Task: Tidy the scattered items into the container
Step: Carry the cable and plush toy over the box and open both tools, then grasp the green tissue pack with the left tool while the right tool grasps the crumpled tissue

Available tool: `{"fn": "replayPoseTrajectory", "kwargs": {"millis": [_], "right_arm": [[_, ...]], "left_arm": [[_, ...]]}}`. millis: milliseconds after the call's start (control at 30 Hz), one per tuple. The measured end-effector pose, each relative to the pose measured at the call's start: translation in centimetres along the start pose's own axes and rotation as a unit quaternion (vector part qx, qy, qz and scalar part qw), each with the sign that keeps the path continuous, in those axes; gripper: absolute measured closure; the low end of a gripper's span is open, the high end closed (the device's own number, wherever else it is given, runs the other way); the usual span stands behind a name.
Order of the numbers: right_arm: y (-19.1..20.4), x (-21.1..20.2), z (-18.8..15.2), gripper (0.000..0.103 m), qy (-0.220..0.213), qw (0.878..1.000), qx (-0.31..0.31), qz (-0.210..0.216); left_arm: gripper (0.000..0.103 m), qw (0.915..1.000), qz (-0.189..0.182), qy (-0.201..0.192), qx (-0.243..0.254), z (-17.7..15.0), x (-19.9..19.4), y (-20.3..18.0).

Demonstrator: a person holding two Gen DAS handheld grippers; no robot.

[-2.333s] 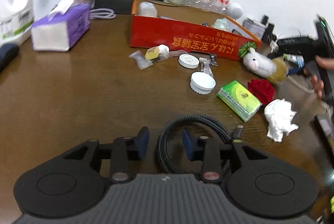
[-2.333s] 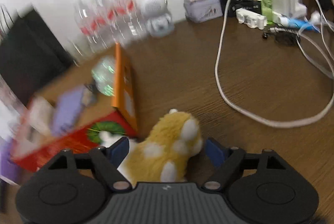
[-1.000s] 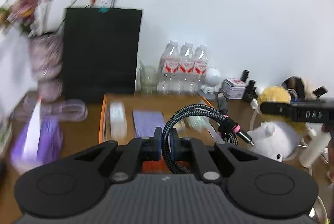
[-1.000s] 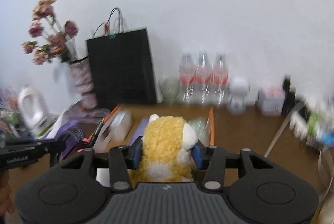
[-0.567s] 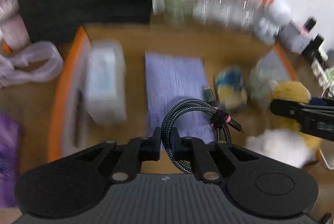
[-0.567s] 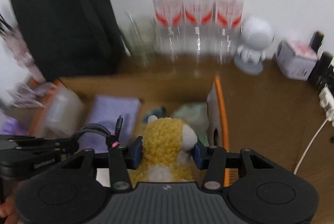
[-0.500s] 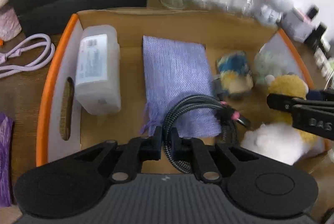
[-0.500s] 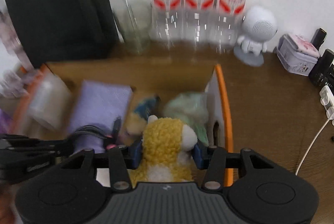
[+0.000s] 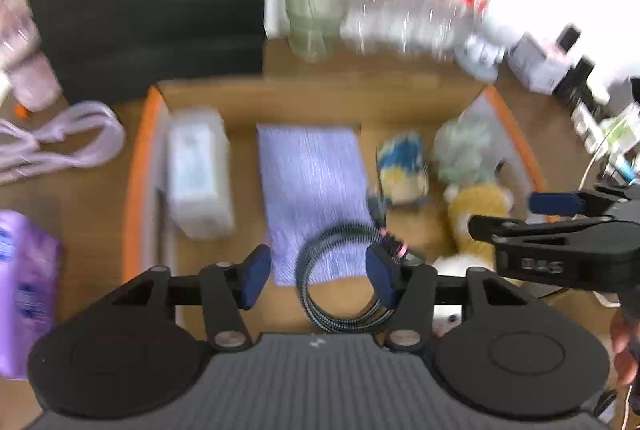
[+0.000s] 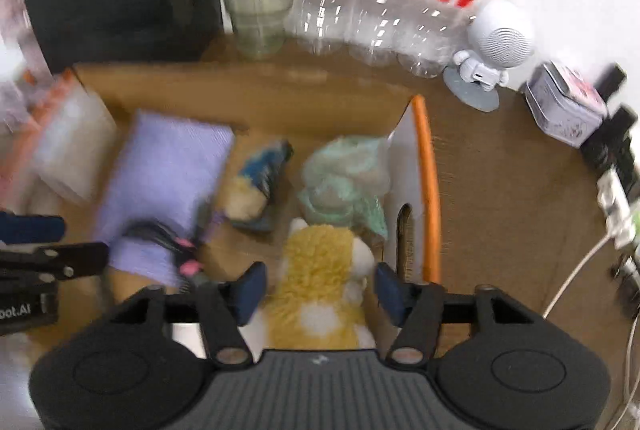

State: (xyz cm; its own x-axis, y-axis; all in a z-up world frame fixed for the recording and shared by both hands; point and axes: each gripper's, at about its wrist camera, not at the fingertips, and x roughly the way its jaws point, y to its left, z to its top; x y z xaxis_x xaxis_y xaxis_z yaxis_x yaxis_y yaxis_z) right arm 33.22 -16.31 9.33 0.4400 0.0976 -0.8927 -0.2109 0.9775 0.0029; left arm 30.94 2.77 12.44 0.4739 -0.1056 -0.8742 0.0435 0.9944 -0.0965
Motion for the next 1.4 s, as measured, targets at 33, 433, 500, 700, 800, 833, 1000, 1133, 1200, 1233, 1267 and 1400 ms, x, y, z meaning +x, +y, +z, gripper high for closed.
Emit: {"fn": "replayPoseTrajectory", "kwargs": {"millis": [33, 433, 500, 700, 800, 833, 1000, 1133, 1200, 1233, 1267, 1400], "right_arm": [[-0.5, -1.6, 0.3, 0.026, -0.005, 1.000, 0.012, 0.009], [0.2, -14.9, 0.8, 0.012, -0.054, 0.996, 0.013, 0.068], [0.5, -15.4, 0.4, 0.012, -0.054, 0.996, 0.008, 0.065], [1.9, -18.3, -2.5, 0.012, -0.111, 0.992, -0.006, 0.066], [2.3, -20.0, -6.7, 0.012, -0.205, 0.975, -0.028, 0.075], [2.3, -20.3, -8.7, 0.011, -0.236, 0.968, -0.027, 0.079], [2.7, -20.7, -17.1, 0.007, -0.363, 0.928, -0.032, 0.076], [2.6, -20.3, -21.3, 0.000, -0.406, 0.912, -0.021, 0.058], [2.4, -20.2, -22.7, 0.000, -0.389, 0.919, -0.016, 0.058], [2.5, -20.2, -23.8, 0.000, -0.380, 0.923, -0.011, 0.055], [2.6, -20.2, -25.4, 0.000, -0.377, 0.924, -0.004, 0.055], [3.2, -18.7, -34.0, 0.000, -0.361, 0.928, -0.004, 0.095]], "left_arm": [[0.041, 1.0000, 0.007, -0.005, -0.004, 0.3, -1.5, 0.1], [0.008, 0.9984, 0.035, -0.041, -0.015, -1.6, -13.1, -0.2], [0.008, 0.9977, 0.046, -0.045, -0.018, -2.3, -13.8, -0.3], [0.000, 0.9822, 0.077, -0.171, 0.003, -6.5, -18.5, -1.5], [0.000, 0.9659, 0.068, -0.248, 0.032, -10.7, -19.7, -2.2], [0.000, 0.9607, 0.076, -0.265, 0.032, -12.2, -19.8, -2.4], [0.000, 0.9344, 0.070, -0.349, 0.018, -17.7, -19.5, -3.3], [0.000, 0.9165, 0.087, -0.390, 0.019, -21.6, -19.2, -3.6], [0.000, 0.9117, 0.106, -0.396, 0.023, -24.4, -19.4, -4.1], [0.000, 0.9077, 0.108, -0.405, 0.023, -26.2, -19.5, -4.0], [0.000, 0.9048, 0.106, -0.412, 0.020, -28.2, -19.4, -3.9], [0.000, 0.9149, 0.088, -0.394, -0.021, -36.5, -18.5, -3.5]]}}
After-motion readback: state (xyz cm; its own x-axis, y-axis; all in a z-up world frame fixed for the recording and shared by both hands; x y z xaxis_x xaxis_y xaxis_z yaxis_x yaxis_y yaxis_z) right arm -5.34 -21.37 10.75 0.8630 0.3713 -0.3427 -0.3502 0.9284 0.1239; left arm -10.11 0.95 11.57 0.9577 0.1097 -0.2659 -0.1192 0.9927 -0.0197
